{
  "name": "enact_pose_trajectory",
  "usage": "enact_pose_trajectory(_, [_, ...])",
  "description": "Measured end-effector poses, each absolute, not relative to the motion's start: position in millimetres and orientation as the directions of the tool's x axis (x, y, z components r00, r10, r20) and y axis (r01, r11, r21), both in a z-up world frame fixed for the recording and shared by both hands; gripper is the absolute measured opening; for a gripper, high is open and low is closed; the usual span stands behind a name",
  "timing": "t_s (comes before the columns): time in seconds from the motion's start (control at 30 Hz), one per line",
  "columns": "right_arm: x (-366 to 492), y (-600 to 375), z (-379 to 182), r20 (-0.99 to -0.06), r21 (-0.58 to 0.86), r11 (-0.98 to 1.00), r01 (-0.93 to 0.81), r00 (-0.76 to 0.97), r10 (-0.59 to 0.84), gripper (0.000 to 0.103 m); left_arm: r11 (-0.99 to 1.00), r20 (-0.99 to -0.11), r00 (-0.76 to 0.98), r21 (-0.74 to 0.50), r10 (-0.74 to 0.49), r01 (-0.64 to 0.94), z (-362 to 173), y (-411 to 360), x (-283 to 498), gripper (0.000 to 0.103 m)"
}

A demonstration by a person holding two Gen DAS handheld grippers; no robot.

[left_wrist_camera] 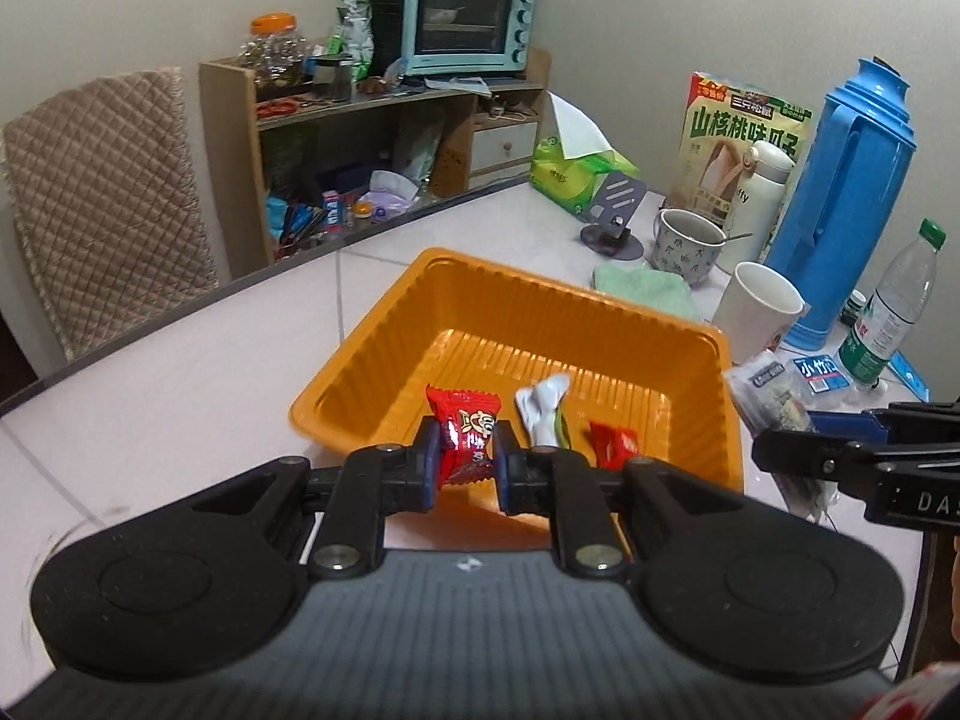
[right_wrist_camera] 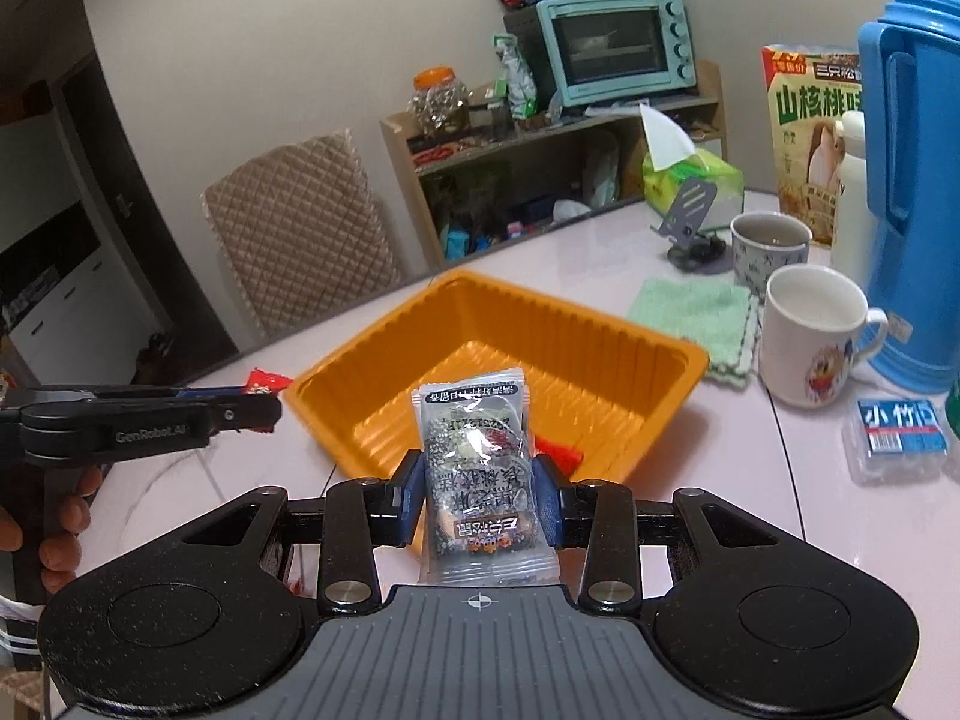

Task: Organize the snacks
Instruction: 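Carry both snacks over the orange tray and release the red candy from the left tool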

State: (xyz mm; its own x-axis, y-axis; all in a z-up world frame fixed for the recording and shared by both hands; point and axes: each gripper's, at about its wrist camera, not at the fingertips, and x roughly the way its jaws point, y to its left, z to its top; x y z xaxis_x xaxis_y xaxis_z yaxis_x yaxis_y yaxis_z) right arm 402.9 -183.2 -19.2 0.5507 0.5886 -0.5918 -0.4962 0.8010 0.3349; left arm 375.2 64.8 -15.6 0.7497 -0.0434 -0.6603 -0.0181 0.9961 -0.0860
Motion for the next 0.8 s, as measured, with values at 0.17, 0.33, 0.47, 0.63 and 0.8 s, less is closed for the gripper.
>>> enact_pose_trajectory(0.17, [422.3, -177.2, -22.2, -0.587, 0.33, 0.812, -0.481, 0.569, 0.576, 0.038, 0.997, -0.671, 0.739, -0.081, -0.053, -0.002, -22.9, 59.3, 405.4, 0.016])
enact_pose_trajectory(0.33, [439.8, -174.1, -29.8, -0.594, 0.343, 0.82, -0.457, 0.571, 0.567, 0.038, 0.996, -0.691, 0.72, -0.09, -0.064, 0.002, -35.9, 56.8, 425.7, 0.016])
enact_pose_trajectory(0.47, [447.4, -172.6, -36.6, -0.604, 0.348, 0.824, -0.447, 0.566, 0.562, 0.038, 0.996, -0.709, 0.702, -0.084, -0.064, 0.005, -47.1, 56.5, 438.0, 0.016])
enact_pose_trajectory(0.63, [454.0, -171.5, -42.5, -0.611, 0.348, 0.826, -0.443, 0.561, 0.558, 0.038, 0.997, -0.724, 0.686, -0.08, -0.073, 0.021, -56.3, 54.8, 449.0, 0.016])
enact_pose_trajectory(0.8, [459.8, -171.2, -45.7, -0.616, 0.351, 0.828, -0.438, 0.558, 0.556, 0.038, 0.997, -0.742, 0.666, -0.076, -0.078, 0.032, -64.5, 53.9, 458.4, 0.017])
